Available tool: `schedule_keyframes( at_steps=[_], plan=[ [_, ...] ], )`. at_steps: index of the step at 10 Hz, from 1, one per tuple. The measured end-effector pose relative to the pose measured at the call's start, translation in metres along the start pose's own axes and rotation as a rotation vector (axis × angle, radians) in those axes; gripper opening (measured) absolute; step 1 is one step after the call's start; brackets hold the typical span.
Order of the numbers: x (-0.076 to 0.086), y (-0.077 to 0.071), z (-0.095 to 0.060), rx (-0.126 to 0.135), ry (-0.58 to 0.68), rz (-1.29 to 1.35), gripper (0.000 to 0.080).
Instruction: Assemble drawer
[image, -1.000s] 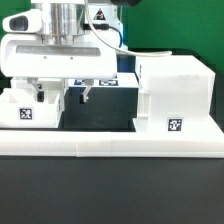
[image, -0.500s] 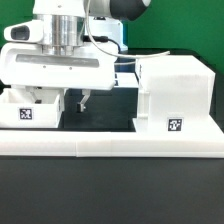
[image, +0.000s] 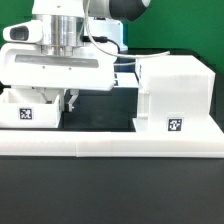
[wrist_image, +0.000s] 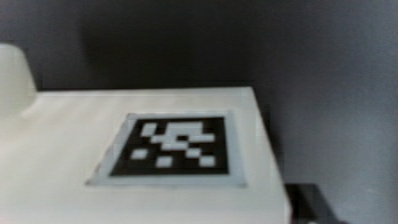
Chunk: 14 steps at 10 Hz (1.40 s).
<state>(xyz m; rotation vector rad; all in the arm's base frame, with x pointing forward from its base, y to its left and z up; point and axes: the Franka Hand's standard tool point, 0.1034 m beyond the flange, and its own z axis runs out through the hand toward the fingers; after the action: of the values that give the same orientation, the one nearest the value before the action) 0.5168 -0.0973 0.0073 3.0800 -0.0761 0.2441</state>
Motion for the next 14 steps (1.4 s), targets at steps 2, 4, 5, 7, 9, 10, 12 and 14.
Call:
schedule_keyframes(
  at_steps=[2, 4, 5, 7, 9, 10, 12, 14],
  plan=[
    [0.0, 0.0, 0.0, 0.0, 0.0, 0.0, 0.004],
    [0.0, 0.0, 0.0, 0.0, 0.0, 0.0, 0.004],
    [0.0, 0.0, 0.0, 0.0, 0.0, 0.0, 0.004],
    [0.0, 0.0, 0.0, 0.0, 0.0, 0.0, 0.004],
    [0.009, -0.017, -0.016, 0.011, 0.016, -0.034, 0.0041],
    [0.013, -0.024, -0.026, 0.016, 0.029, -0.057, 0.0041],
    [0.013, -0.03, -0.049, 0.041, 0.029, -0.086, 0.0041],
    [0.009, -0.028, -0.042, 0.032, 0.022, -0.159, 0.0041]
  ],
)
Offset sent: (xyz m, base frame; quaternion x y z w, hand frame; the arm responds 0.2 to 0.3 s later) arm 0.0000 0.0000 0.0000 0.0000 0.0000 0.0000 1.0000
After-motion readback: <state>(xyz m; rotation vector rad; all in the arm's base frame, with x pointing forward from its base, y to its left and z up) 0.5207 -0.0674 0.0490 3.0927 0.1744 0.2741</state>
